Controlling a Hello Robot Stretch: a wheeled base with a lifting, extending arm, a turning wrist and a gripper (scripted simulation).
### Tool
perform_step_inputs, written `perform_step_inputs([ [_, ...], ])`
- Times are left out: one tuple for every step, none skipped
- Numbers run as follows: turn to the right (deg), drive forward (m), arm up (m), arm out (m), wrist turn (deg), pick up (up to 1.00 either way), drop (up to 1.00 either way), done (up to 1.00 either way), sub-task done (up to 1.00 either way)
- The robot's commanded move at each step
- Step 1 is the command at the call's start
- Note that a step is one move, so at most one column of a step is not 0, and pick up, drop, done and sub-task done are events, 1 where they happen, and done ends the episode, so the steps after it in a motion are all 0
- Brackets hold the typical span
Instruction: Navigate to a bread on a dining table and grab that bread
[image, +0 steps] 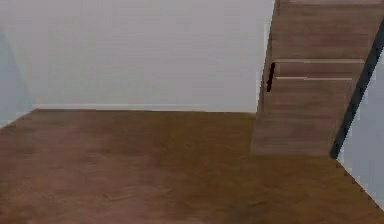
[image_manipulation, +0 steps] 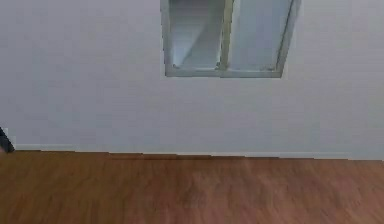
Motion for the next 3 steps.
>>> perform_step_inputs([
  [0.0, 1.0, 0.0, 0.0, 0.0, 0.0, 0.0, 0.0, 0.0],
  [3.0, 0.0, 0.0, 0.0, 0.0, 0.0, 0.0, 0.0, 0.0],
  [0.0, 0.6, 0.0, 0.0, 0.0, 0.0, 0.0, 0.0, 0.0],
])
